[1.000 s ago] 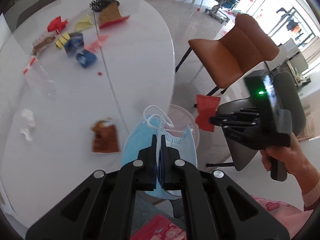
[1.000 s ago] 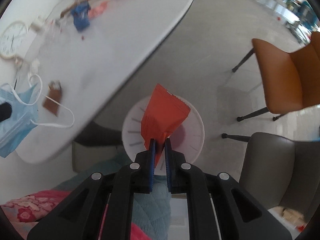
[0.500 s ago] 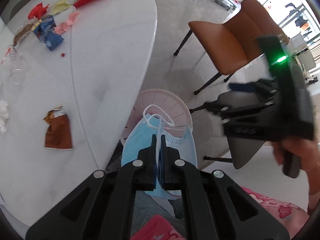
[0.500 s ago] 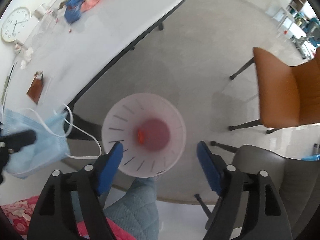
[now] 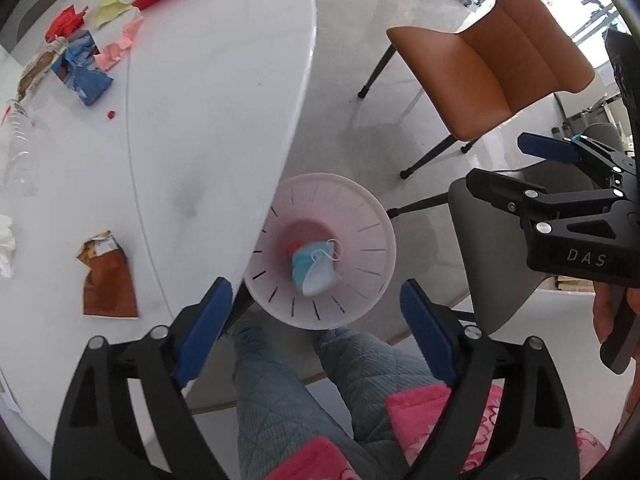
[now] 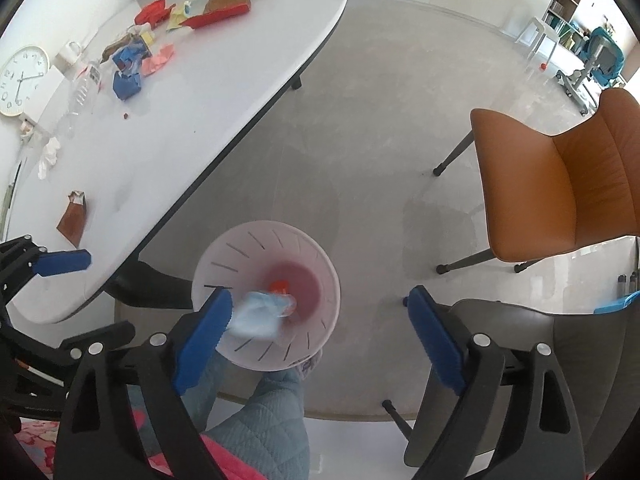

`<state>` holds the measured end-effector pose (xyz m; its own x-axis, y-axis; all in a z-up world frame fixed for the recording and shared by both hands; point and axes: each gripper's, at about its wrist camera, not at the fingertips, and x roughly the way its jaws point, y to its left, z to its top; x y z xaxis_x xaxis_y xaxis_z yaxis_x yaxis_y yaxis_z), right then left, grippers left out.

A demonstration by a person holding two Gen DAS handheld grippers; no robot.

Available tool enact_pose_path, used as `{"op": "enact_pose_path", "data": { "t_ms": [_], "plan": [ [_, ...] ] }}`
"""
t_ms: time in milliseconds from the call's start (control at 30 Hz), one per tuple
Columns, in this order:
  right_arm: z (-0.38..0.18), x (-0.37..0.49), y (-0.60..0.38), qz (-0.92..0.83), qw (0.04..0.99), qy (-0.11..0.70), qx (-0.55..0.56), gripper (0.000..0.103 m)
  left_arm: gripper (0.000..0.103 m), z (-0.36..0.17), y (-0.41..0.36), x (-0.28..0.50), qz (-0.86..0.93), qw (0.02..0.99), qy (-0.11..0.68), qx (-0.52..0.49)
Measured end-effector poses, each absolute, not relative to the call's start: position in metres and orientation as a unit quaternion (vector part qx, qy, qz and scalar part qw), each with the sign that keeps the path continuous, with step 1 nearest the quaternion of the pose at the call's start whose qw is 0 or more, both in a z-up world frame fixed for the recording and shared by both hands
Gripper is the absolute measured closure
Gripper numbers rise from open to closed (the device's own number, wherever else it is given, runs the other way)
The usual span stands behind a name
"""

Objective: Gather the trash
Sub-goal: 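Grasp the brown snack wrapper on the table with the left tool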

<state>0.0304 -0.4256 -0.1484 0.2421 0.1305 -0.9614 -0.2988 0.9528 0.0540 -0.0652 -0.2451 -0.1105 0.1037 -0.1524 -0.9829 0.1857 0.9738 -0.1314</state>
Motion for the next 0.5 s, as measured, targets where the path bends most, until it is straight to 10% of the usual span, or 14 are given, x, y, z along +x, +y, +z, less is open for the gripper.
{"op": "enact_pose_path", "data": {
  "t_ms": [500],
  "plan": [
    [-0.111, 0.042, -0.364, 0.198, 0.795, 0.567, -0.089, 0.007, 0.010, -0.090, -0.138, -0.077, 0.040, 0.789, 0.613, 0.003]
  ]
}}
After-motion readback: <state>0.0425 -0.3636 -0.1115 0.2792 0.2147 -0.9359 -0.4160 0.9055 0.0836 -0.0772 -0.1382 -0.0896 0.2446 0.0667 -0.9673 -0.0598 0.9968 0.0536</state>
